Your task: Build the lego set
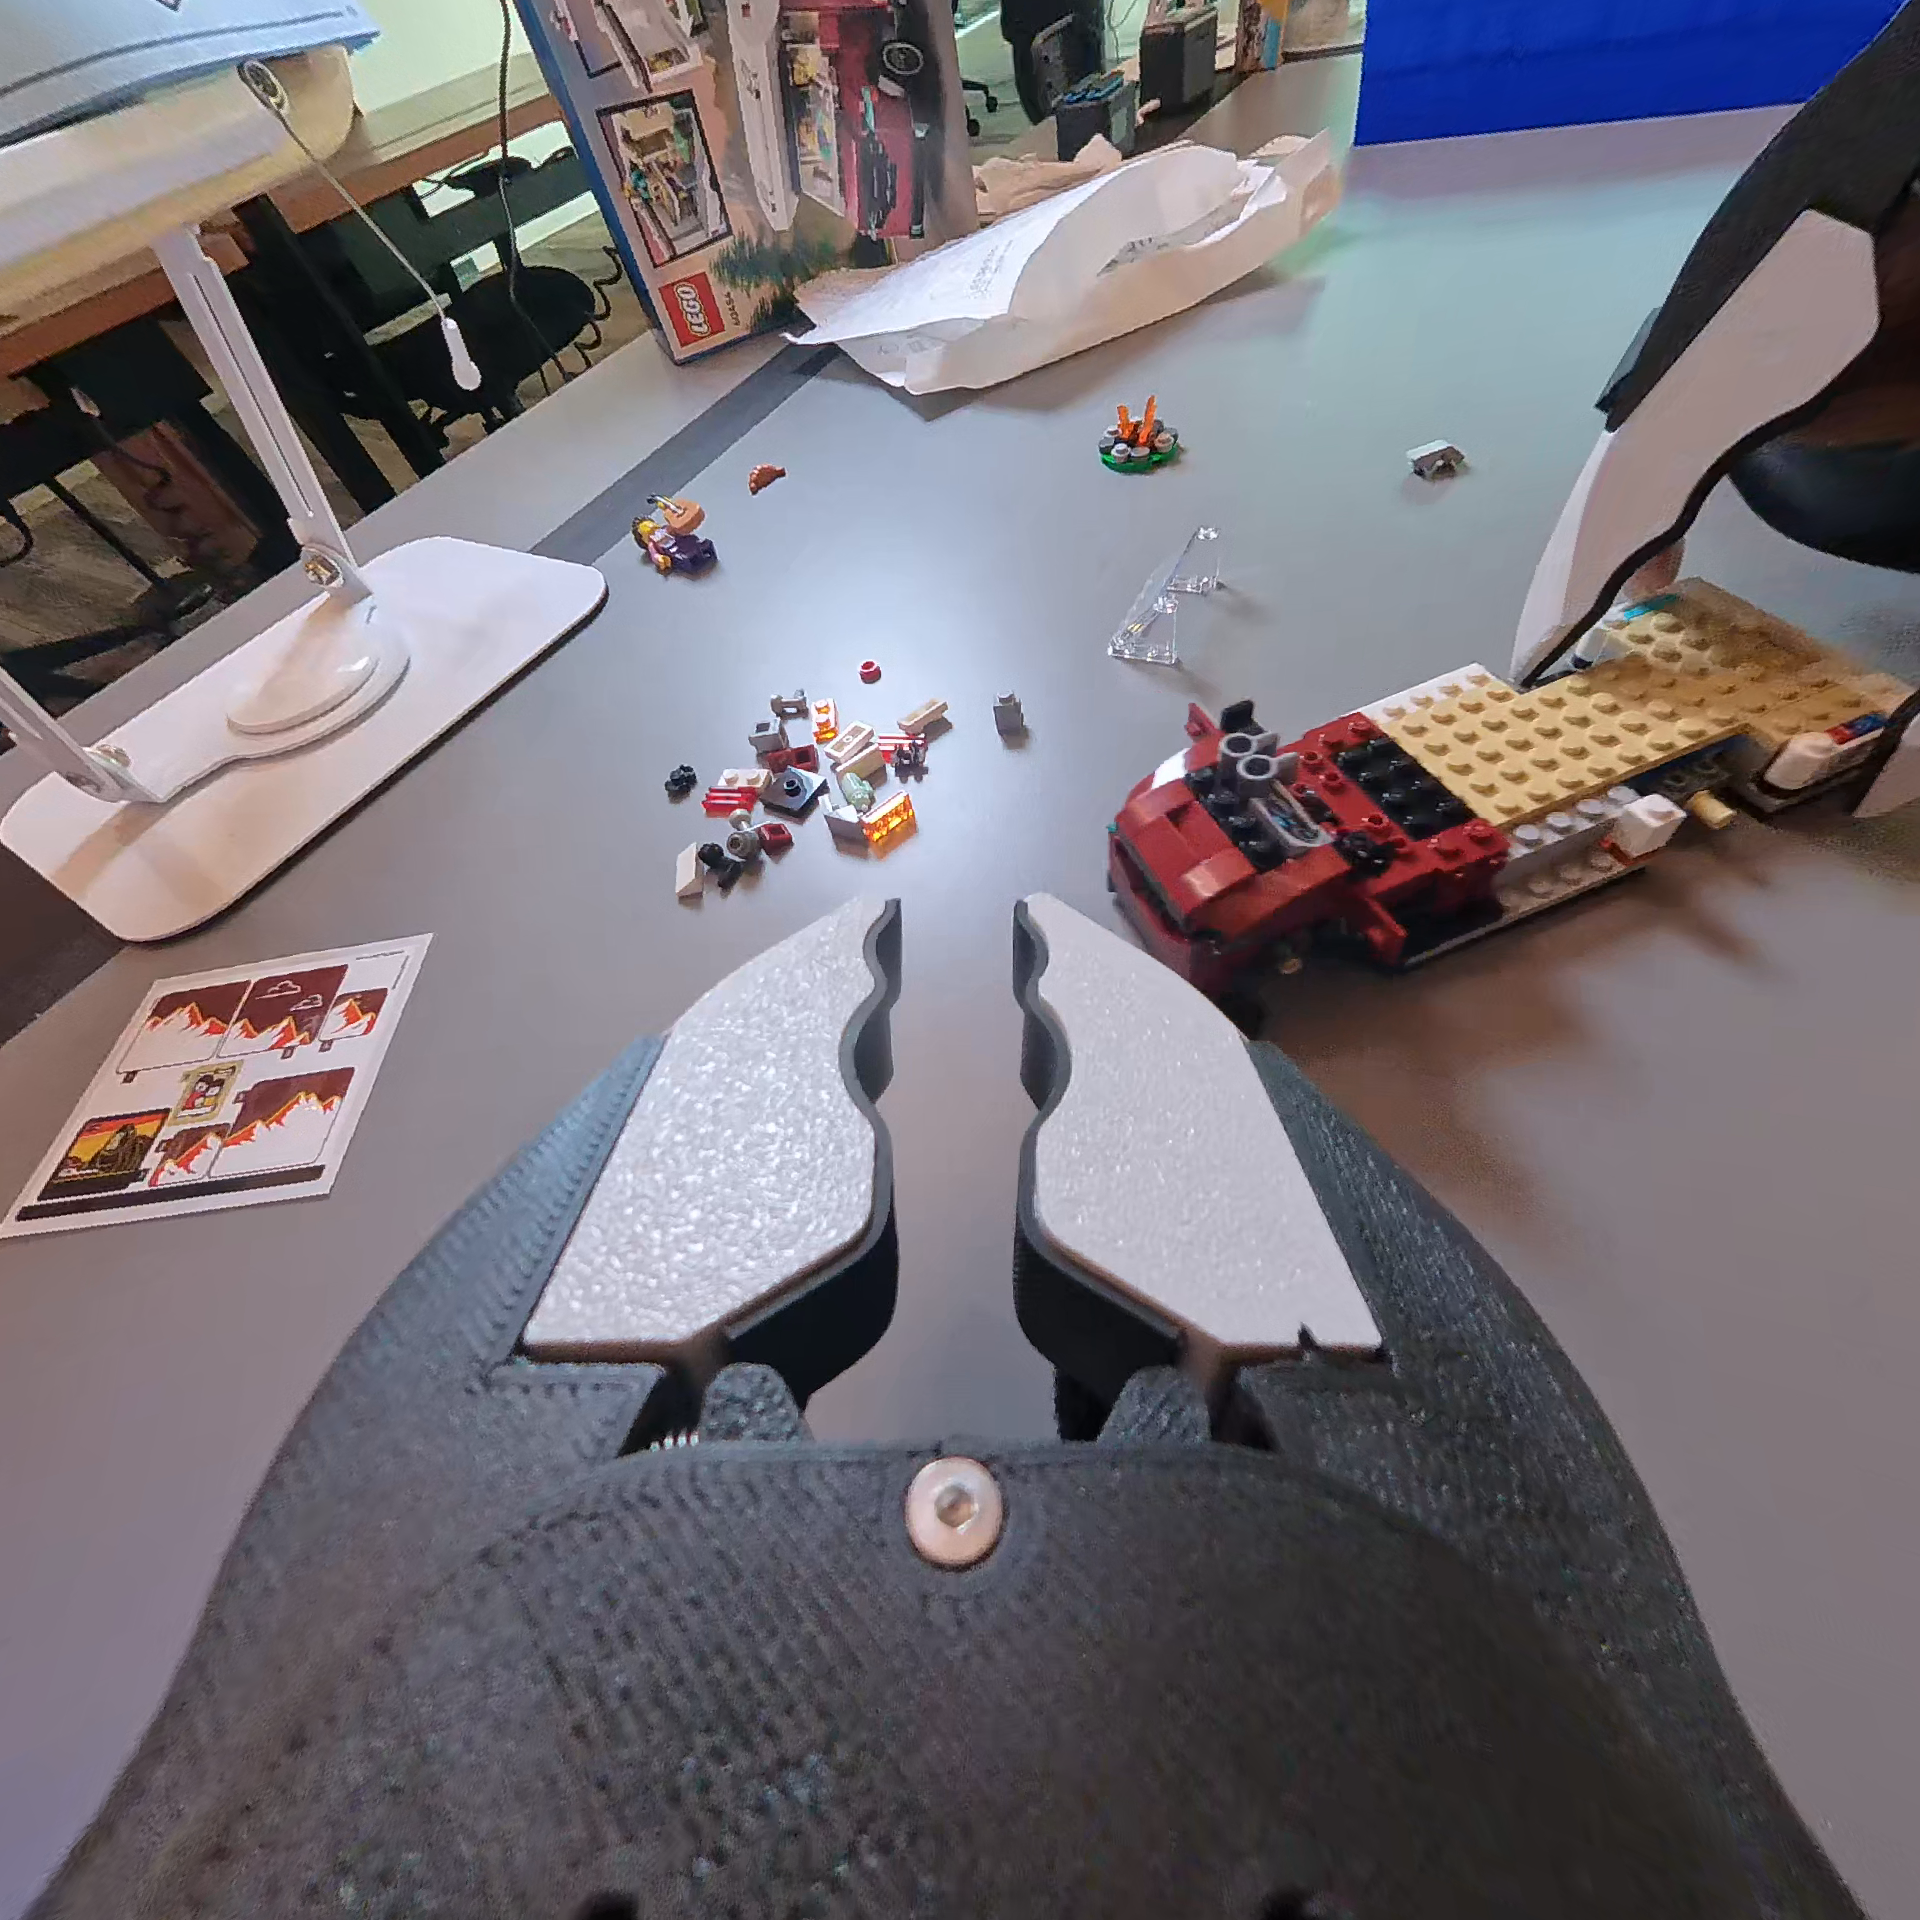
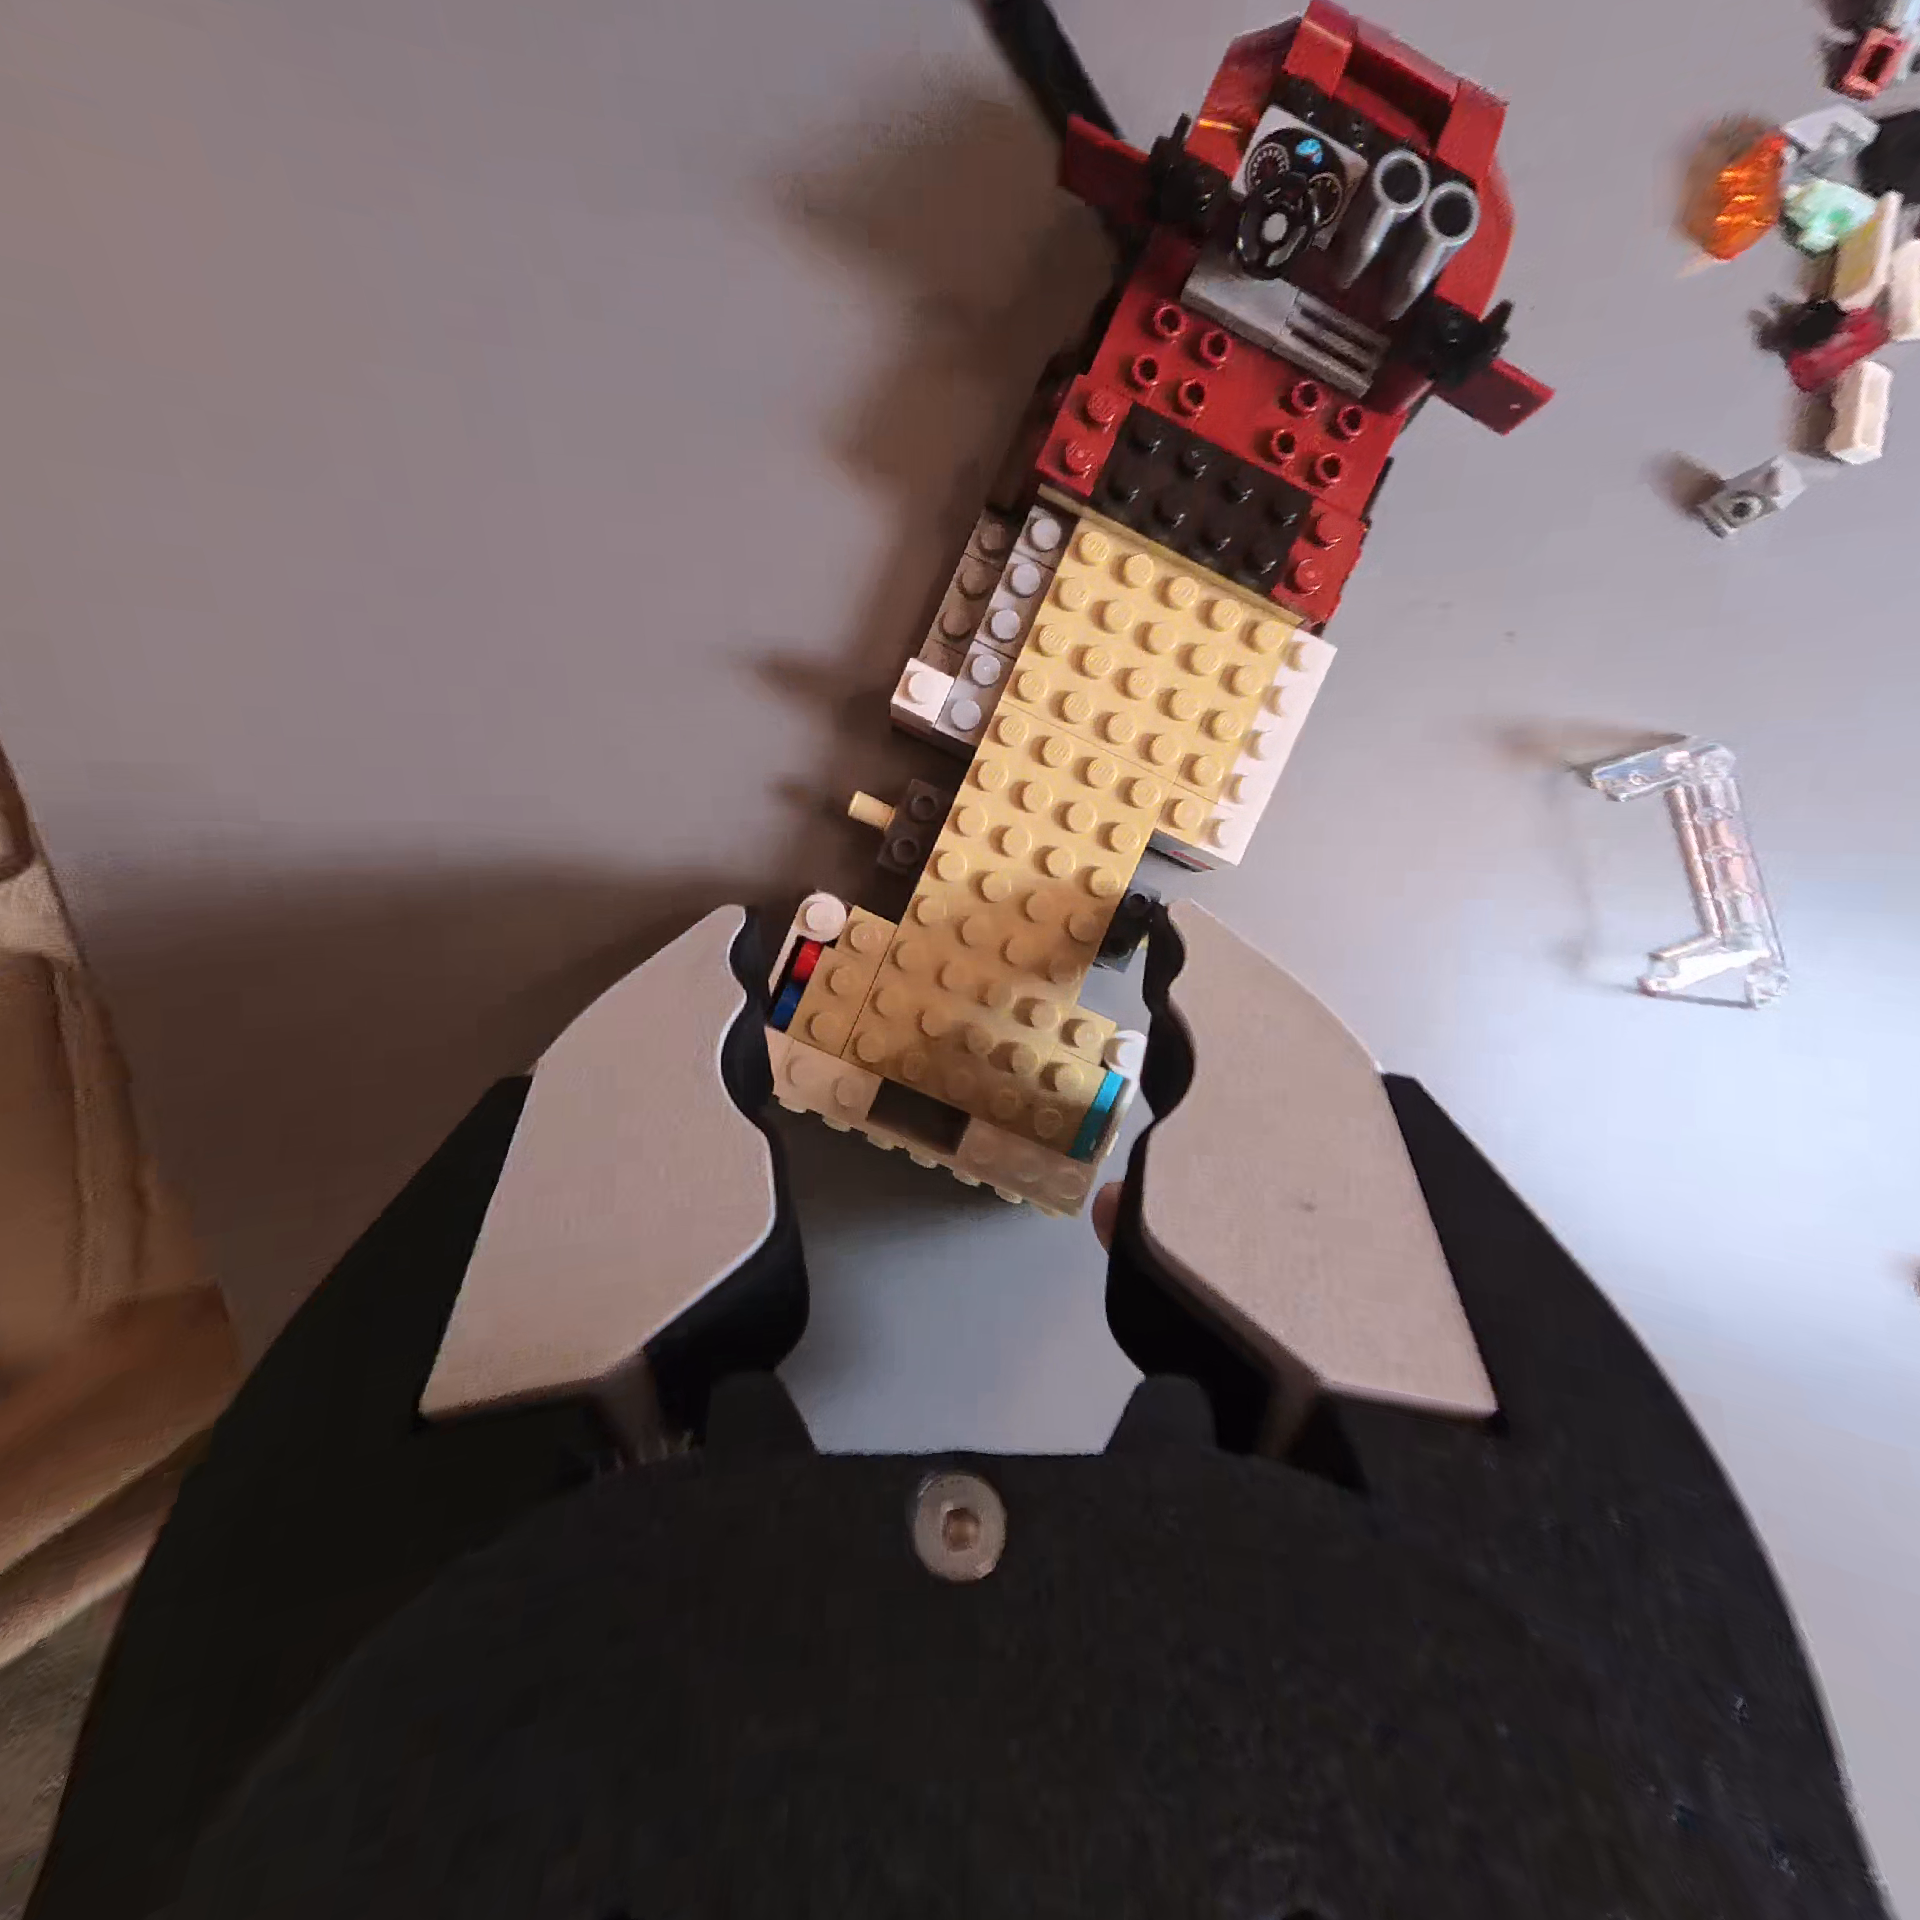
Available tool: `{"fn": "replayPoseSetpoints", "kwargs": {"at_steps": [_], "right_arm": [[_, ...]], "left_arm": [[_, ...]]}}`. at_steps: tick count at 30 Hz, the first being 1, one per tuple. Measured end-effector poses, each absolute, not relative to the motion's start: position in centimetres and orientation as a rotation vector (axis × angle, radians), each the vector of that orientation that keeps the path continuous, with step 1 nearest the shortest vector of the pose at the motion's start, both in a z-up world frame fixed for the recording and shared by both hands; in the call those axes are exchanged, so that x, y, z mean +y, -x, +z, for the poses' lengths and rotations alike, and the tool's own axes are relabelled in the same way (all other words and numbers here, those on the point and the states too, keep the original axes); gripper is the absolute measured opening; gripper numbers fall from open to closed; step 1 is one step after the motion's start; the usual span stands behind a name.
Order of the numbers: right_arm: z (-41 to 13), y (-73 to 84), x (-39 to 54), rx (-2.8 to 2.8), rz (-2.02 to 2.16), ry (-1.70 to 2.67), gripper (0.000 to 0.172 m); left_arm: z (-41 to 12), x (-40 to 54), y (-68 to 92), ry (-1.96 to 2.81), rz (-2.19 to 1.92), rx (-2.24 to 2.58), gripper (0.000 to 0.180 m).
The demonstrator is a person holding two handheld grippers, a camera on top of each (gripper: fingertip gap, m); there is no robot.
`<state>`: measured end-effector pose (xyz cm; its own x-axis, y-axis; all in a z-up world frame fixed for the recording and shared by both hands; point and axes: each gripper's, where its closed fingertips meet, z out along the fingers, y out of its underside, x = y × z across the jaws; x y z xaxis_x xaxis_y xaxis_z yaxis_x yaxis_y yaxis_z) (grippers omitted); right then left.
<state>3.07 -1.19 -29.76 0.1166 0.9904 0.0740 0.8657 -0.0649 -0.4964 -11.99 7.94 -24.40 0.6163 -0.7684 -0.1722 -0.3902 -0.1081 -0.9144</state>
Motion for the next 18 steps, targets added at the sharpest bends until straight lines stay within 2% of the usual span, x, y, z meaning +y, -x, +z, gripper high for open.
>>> {"fn": "replayPoseSetpoints", "kwargs": {"at_steps": [13,16,18], "right_arm": [[-29.6,-2.1,0.4,-2.02,0.527,1.766,0.069],[-27.6,-2.4,0.4,-1.984,0.693,1.785,0.075],[-25.3,-2.7,1.7,-1.896,0.75,1.793,0.073]], "left_arm": [[-24.8,8.5,12.8,1.745,-0.465,0.906,0.02],[-24.4,8.5,12.8,1.728,-0.481,0.899,0.021],[-24.1,8.2,12.5,1.71,-0.513,0.903,0.022]]}}
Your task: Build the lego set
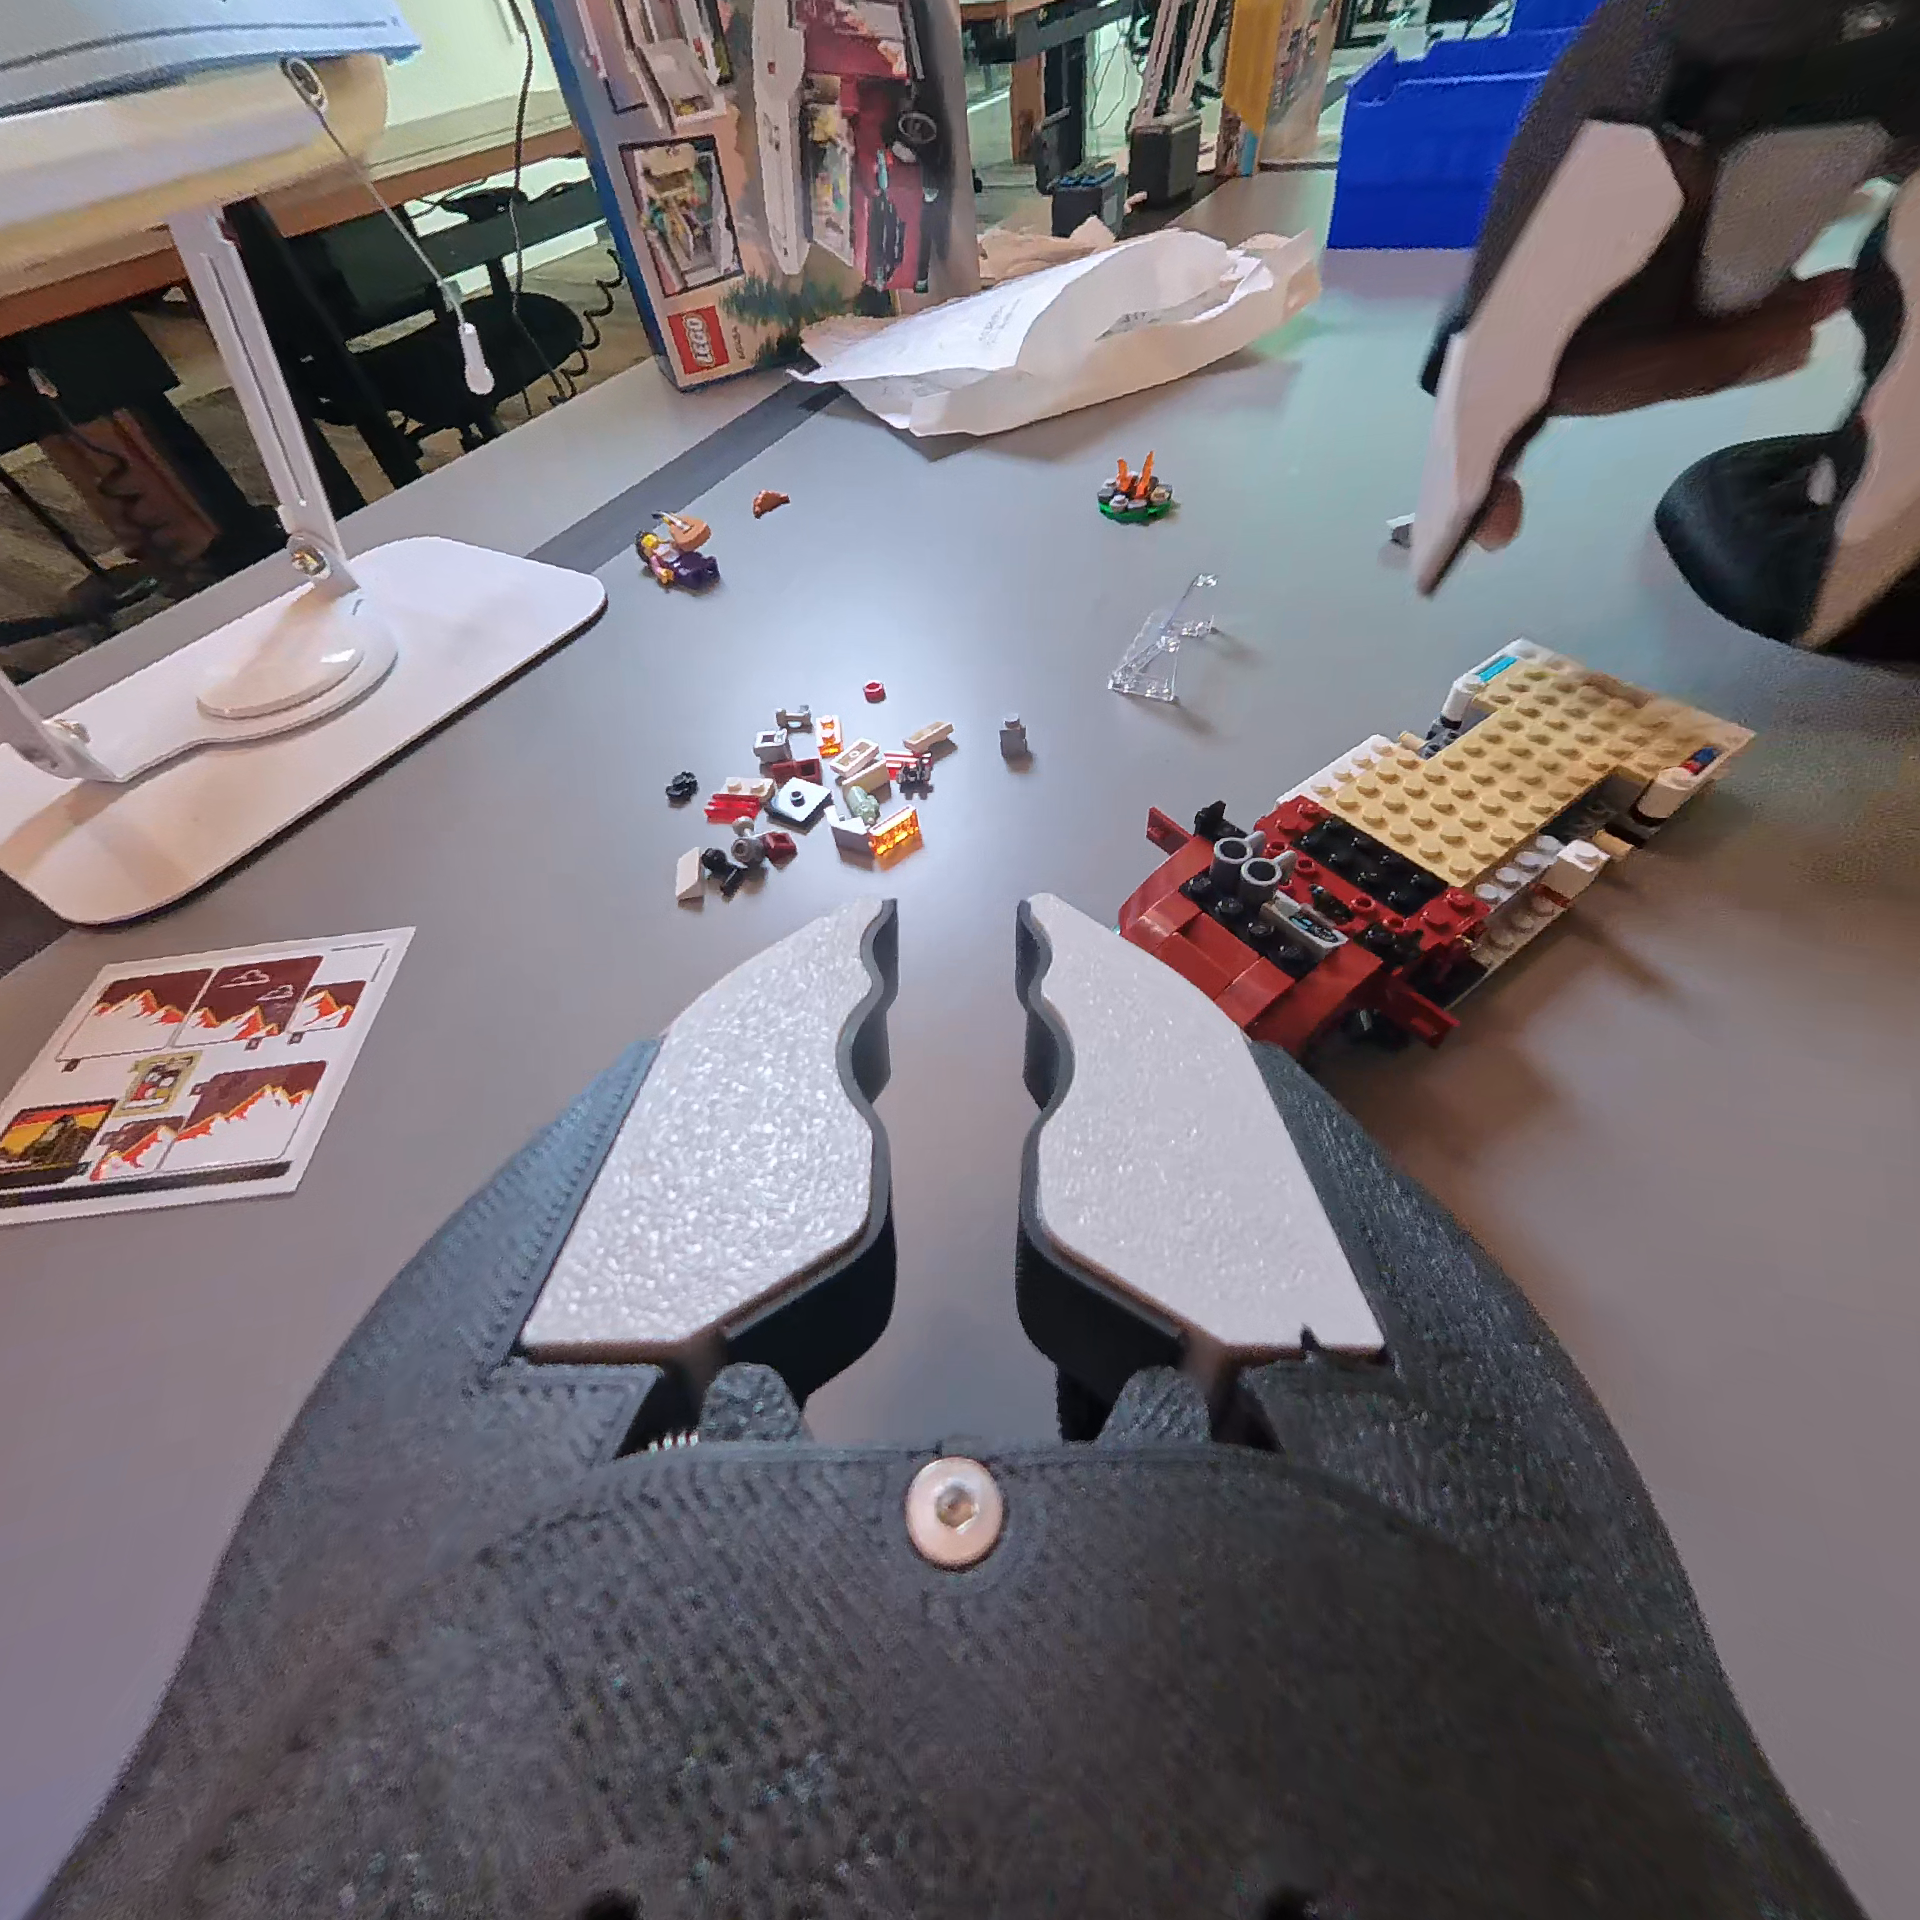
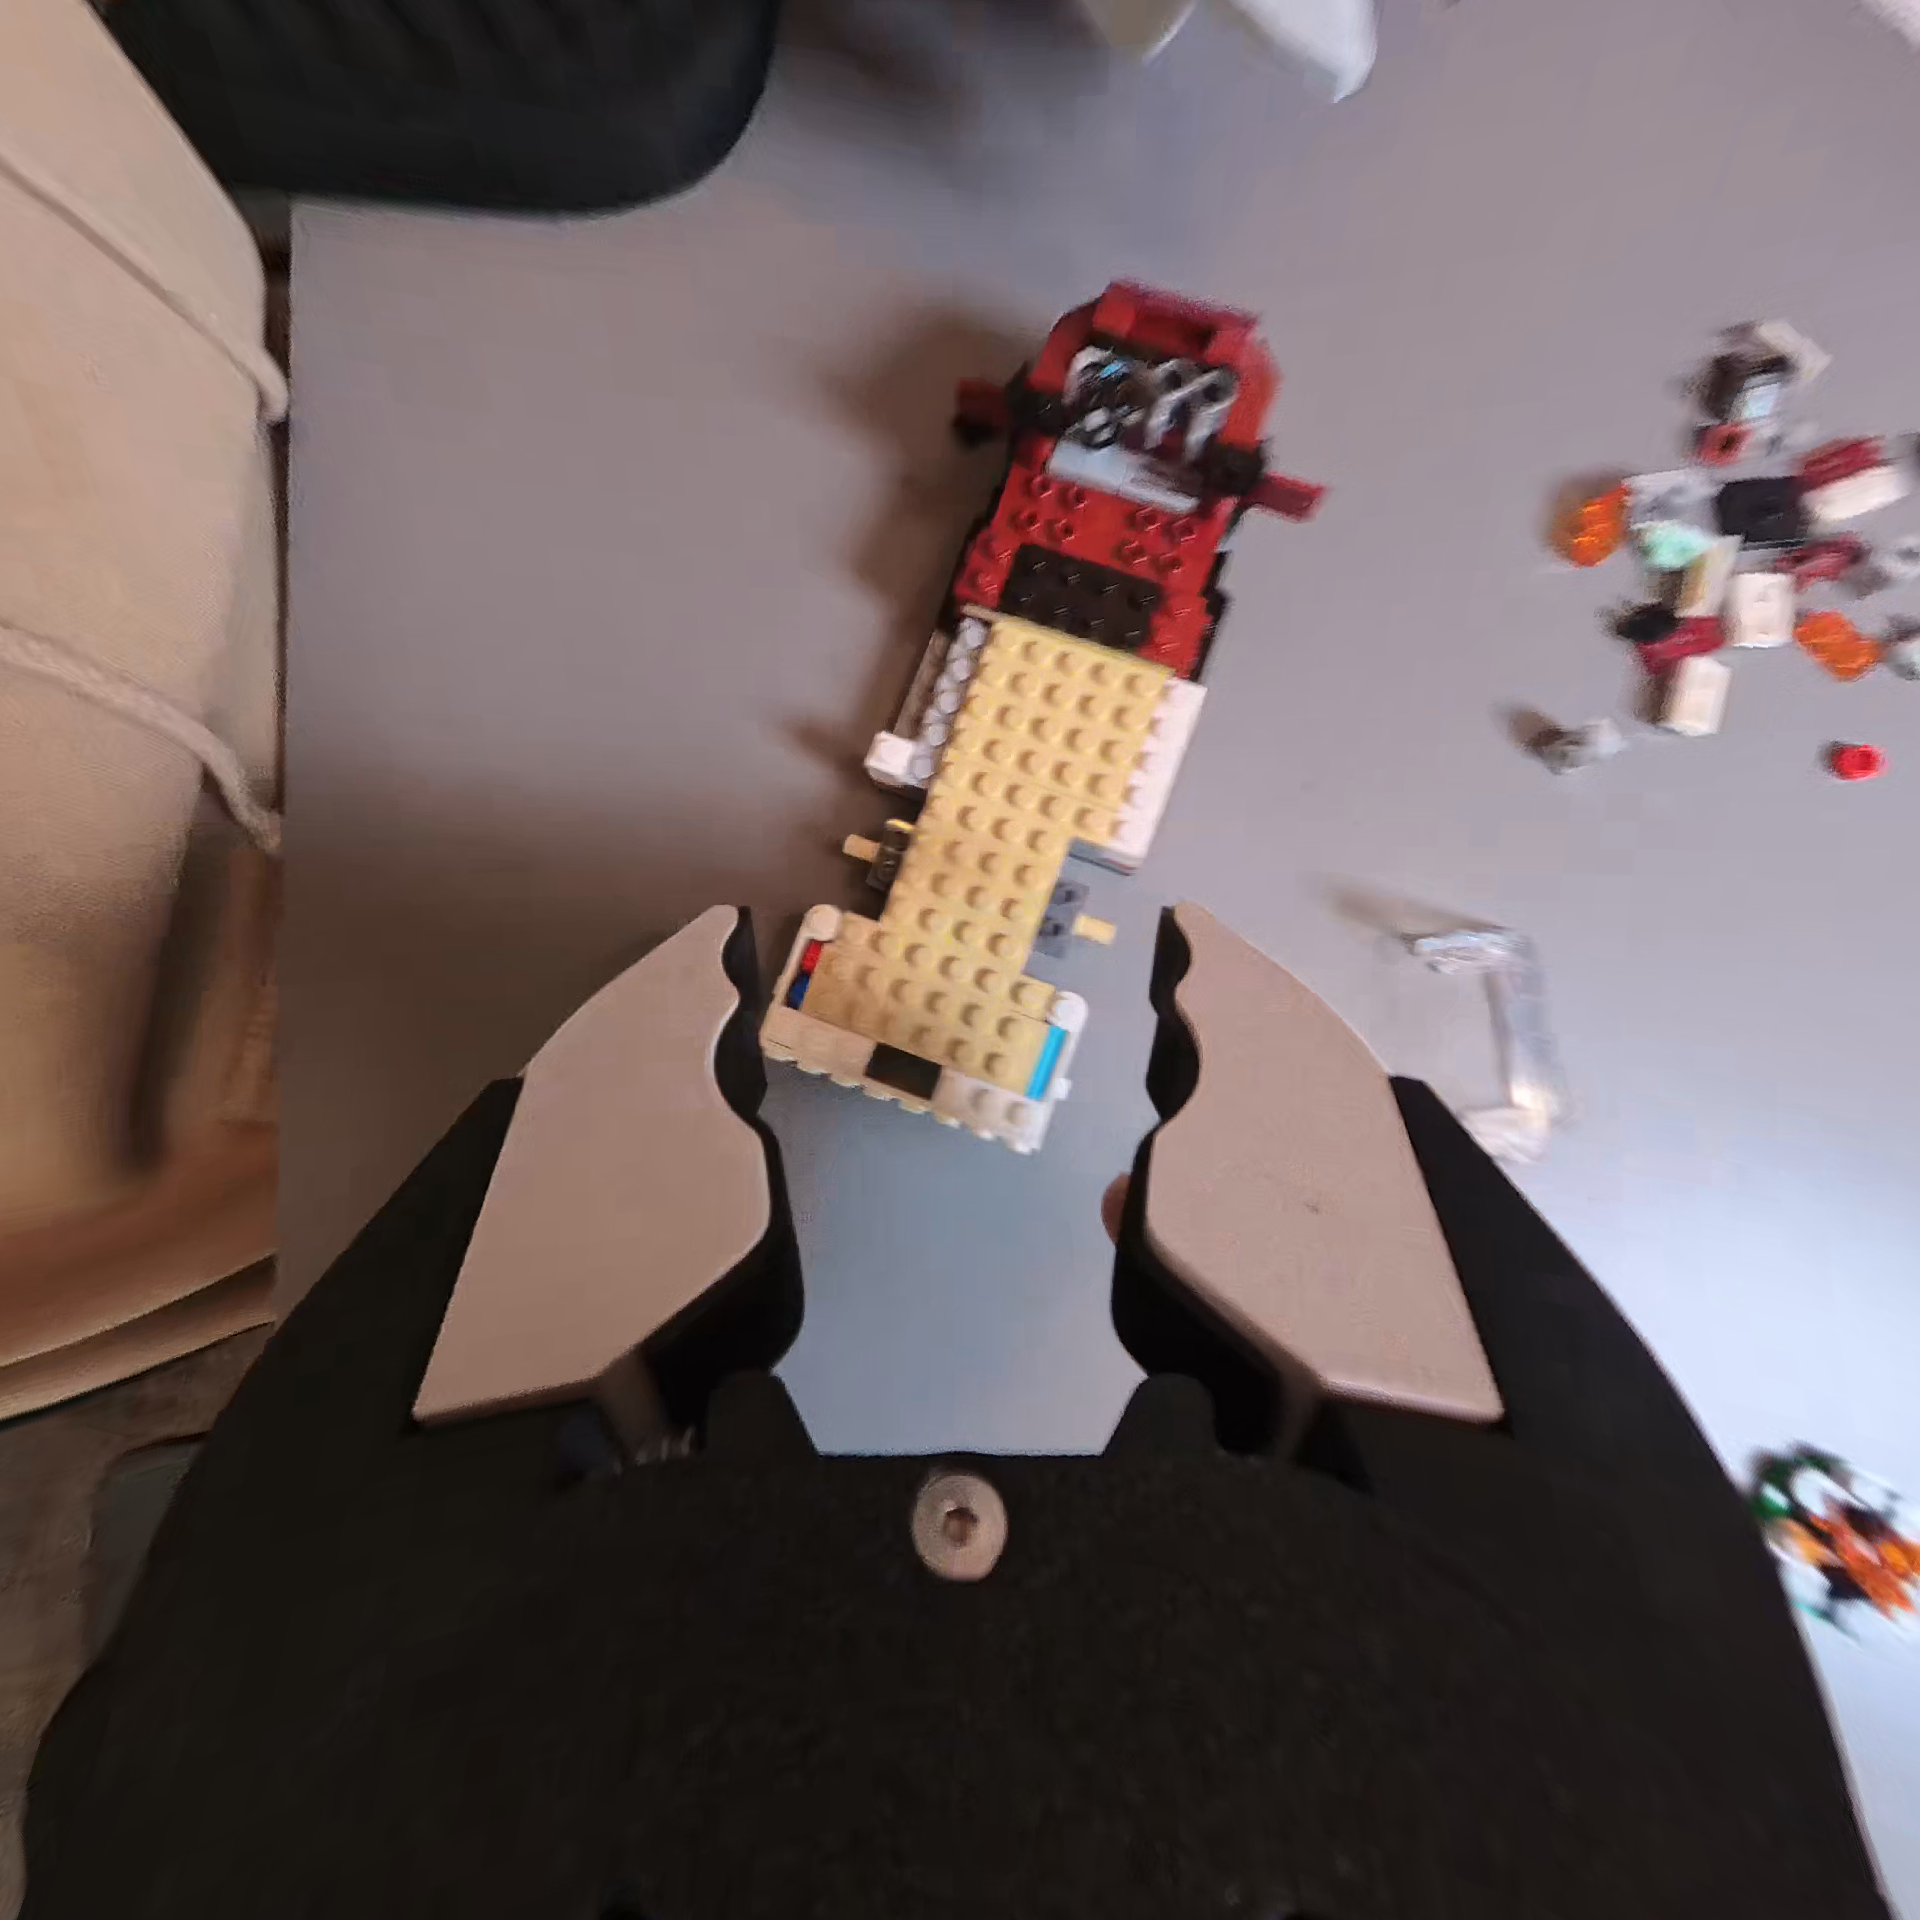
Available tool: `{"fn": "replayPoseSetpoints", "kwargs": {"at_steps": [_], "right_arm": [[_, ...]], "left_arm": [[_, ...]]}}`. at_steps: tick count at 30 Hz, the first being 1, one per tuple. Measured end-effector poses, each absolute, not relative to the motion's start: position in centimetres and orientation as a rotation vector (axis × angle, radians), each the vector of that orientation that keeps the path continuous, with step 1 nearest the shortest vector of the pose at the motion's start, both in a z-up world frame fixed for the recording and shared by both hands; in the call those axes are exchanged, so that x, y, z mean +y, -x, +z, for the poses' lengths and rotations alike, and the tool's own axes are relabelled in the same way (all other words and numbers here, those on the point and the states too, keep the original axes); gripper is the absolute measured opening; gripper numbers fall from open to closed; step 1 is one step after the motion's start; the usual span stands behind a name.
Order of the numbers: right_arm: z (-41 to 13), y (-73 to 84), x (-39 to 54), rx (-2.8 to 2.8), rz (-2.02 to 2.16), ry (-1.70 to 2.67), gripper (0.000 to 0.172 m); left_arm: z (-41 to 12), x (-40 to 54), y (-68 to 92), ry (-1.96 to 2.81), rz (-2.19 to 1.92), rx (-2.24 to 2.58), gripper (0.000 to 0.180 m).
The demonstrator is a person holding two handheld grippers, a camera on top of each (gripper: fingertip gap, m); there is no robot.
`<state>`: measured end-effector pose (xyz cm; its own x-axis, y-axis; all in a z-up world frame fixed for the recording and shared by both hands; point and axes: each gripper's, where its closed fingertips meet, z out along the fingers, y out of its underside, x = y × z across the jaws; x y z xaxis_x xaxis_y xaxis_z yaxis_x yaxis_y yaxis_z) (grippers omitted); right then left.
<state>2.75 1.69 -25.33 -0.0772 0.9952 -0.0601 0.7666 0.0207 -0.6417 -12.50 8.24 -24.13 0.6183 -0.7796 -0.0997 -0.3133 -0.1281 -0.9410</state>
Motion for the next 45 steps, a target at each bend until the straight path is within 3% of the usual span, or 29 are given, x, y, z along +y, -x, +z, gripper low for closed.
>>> {"fn": "replayPoseSetpoints", "kwargs": {"at_steps": [3,7,14,17,32,39,45], "right_arm": [[-23.5,-3.4,6.0,-1.783,0.641,1.819,0.062],[-25.8,-4.3,11.2,-1.857,0.362,1.822,0.043],[-29.2,-3.8,13.3,-2.029,0.068,1.7,0.025],[-29.3,-3.5,13.6,-2.015,0.034,1.636,0.005],[-22.4,1.7,7.5,-2.036,0.227,1.037,0.002],[-19.4,5.4,2.2,-2.02,0.283,0.734,0.002],[-18.0,7.8,-2.1,-2.037,0.351,0.545,0.002]], "left_arm": [[-23.9,7.6,11.7,1.676,-0.589,0.93,0.026],[-23.8,6.7,11.0,1.651,-0.662,0.97,0.034],[-24.5,4.9,10.1,1.633,-0.743,1.107,0.039],[-25.7,4.5,9.9,1.666,-0.74,1.173,0.04],[-25.3,4.1,9.7,1.643,-0.761,1.177,0.035],[-21.3,1.4,8.3,1.51,-1.121,1.093,0.036],[-18.8,-1.9,7.6,1.374,-1.413,1.113,0.051]]}}
